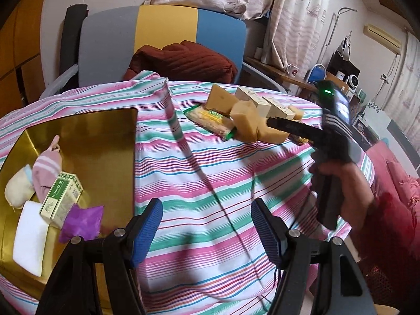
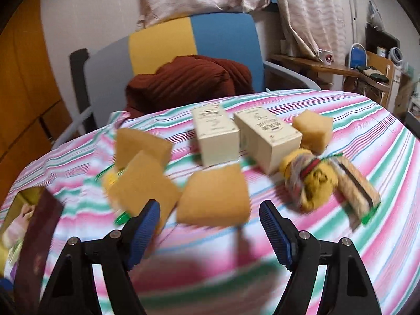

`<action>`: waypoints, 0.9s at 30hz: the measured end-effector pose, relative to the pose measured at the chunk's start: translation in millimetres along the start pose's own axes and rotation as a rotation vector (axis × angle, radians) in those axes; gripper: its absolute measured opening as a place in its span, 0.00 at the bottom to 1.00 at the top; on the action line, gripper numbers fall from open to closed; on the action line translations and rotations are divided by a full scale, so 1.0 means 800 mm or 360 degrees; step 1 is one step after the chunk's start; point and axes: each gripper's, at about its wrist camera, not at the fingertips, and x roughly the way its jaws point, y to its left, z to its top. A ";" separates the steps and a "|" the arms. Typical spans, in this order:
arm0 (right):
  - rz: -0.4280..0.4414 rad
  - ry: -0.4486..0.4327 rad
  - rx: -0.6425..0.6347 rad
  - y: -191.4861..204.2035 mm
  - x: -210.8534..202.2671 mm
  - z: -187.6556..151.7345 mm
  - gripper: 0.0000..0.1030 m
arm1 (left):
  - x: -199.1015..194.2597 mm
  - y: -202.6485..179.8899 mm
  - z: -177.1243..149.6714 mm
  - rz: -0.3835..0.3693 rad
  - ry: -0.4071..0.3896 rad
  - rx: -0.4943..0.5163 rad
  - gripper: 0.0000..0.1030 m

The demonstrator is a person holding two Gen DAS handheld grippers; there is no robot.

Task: Organize objects
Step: 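Move both tools from the gold tray back toward the yellow sponges, then grasp a yellow sponge with the right tool while the left tool grasps another sponge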

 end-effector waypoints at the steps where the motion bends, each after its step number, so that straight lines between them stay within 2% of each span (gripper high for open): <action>1: -0.0010 0.0024 -0.0011 0.000 0.009 0.005 0.77 | 0.001 -0.001 0.001 0.0000 0.0002 0.0003 0.69; 4: -0.0048 0.0120 -0.0136 0.006 0.041 0.011 0.76 | 0.005 -0.004 0.004 -0.0008 0.0013 0.0006 0.69; 7: -0.0008 0.0221 -0.0153 0.004 0.063 0.009 0.73 | 0.014 -0.004 0.009 -0.0019 0.0026 -0.0029 0.69; 8: 0.0007 0.0224 -0.0148 0.003 0.065 0.008 0.70 | 0.018 -0.003 0.012 -0.0021 0.0032 -0.0046 0.69; 9: 0.0029 0.0207 -0.0152 0.002 0.062 0.008 0.61 | 0.022 -0.002 0.015 -0.0021 0.0038 -0.0066 0.69; 14: 0.0010 0.0101 -0.0220 0.011 0.043 -0.002 0.54 | 0.039 0.000 0.031 -0.0034 0.0048 -0.0128 0.69; 19: 0.0009 0.0018 -0.0094 -0.004 0.023 -0.014 0.54 | 0.063 -0.003 0.049 -0.0055 0.0080 -0.0165 0.69; 23: 0.0032 0.0044 0.0076 -0.028 0.020 -0.026 0.54 | 0.092 -0.015 0.072 -0.0075 0.0118 -0.0150 0.69; 27: 0.0078 0.0050 0.0171 -0.042 0.021 -0.033 0.54 | 0.132 -0.034 0.100 -0.0160 0.0166 -0.0137 0.69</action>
